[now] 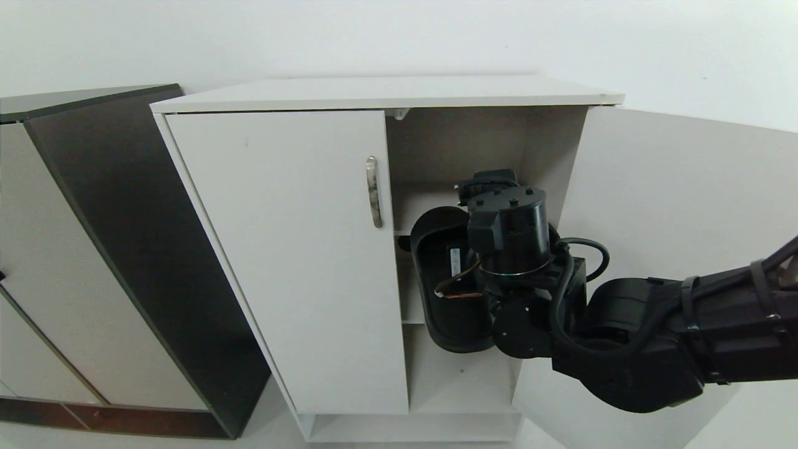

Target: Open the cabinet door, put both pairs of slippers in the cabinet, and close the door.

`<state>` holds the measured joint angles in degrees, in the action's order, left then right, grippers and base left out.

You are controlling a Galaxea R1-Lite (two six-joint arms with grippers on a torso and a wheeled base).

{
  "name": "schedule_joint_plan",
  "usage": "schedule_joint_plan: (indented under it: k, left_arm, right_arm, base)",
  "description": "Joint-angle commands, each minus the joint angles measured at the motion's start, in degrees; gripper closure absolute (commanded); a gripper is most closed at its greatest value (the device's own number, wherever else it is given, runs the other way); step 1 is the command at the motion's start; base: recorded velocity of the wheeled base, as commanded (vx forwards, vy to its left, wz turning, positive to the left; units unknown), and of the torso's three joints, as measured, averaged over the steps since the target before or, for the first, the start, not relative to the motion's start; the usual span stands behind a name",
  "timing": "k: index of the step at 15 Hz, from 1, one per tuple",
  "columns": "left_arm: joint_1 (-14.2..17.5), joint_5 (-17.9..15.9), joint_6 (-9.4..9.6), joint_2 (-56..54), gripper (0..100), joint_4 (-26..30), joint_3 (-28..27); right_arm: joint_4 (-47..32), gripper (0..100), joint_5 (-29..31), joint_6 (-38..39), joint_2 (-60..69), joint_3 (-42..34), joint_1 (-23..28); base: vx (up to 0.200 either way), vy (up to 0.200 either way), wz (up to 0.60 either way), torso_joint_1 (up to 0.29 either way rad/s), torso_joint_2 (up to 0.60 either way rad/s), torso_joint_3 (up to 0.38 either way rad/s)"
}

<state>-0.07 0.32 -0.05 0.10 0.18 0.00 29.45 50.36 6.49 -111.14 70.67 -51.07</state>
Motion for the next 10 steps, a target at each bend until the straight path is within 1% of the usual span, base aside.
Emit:
schedule_joint_plan:
  k: [1, 8, 10]
  left_arm:
    - [0.0, 0.0, -0.04, 0.0, 100, 0.0, 0.0]
    - [0.0, -0.1, -0.04, 0.0, 100, 0.0, 0.0]
    - [0.0, -0.1, -0.04, 0.0, 100, 0.0, 0.0]
  right_arm:
    - [0.0, 100, 0.0, 0.0, -0.2, -0.1, 0.1]
    - [0.1, 100, 0.0, 0.1, -0.6, 0.0, 1.1]
    - [0.1, 100, 0.0, 0.1, -0.9, 0.1, 1.5]
  base:
    - [0.200, 0.000, 0.00, 0.002, 0.00, 0.002]
    - [0.200, 0.000, 0.00, 0.000, 0.00, 0.002]
    - [0.000, 0.000, 0.00, 0.000, 0.00, 0.000]
